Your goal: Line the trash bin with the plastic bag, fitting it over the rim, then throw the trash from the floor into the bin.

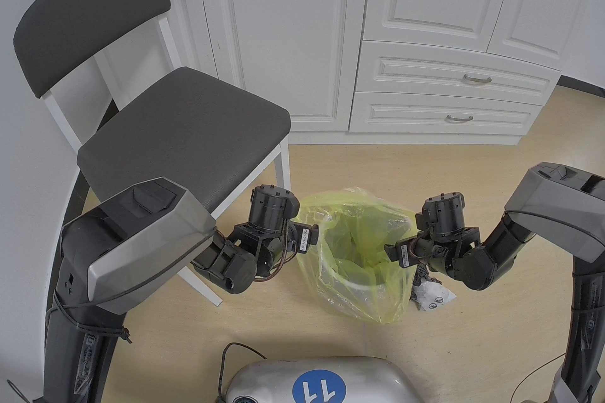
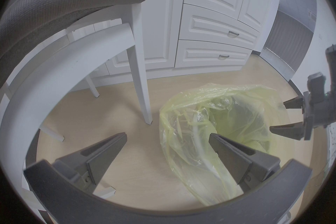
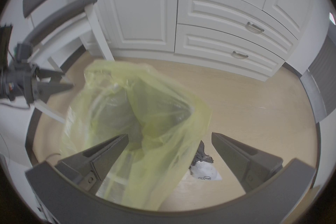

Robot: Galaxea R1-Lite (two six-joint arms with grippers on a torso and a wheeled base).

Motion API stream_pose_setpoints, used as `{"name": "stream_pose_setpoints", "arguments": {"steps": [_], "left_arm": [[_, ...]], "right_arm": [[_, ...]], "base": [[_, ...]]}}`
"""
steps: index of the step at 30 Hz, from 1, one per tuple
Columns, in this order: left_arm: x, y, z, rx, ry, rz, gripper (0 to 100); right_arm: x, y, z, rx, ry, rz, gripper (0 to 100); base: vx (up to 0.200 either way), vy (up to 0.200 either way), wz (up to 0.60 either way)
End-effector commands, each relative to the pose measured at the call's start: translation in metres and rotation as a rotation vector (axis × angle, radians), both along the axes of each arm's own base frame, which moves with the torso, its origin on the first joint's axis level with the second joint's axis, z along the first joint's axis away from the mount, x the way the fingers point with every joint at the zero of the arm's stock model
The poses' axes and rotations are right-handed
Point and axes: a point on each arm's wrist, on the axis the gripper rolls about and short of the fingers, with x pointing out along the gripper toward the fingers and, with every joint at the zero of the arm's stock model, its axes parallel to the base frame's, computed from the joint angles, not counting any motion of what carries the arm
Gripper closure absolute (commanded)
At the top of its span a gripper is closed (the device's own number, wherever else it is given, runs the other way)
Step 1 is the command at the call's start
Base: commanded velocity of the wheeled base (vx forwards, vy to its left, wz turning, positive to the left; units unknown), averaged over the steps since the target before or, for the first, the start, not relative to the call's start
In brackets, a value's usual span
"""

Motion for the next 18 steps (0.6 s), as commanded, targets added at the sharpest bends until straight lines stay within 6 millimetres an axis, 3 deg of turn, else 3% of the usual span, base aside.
{"name": "stream_pose_setpoints", "arguments": {"steps": [1,3,8,11,18], "left_arm": [[0.000,0.001,0.004,-0.006,-0.012,0.007,0],[0.001,0.000,0.003,-0.007,-0.014,0.005,0],[0.003,0.001,0.003,-0.009,-0.018,0.006,0],[0.006,0.001,0.005,-0.014,-0.026,0.010,0],[0.015,-0.004,0.000,-0.023,-0.036,0.005,0]], "right_arm": [[0.014,-0.037,-0.018,-0.089,0.031,-0.061,0],[0.023,-0.067,-0.012,-0.121,0.020,-0.107,0],[0.040,-0.097,-0.009,-0.107,-0.006,-0.172,0],[0.045,-0.103,-0.010,-0.085,-0.011,-0.166,0],[0.061,-0.114,-0.038,-0.036,0.020,-0.177,0]], "base": [[0.000,0.000,0.00],[0.000,0.000,0.00],[0.000,0.000,0.00],[0.000,0.000,0.00],[0.000,0.000,0.00]]}}
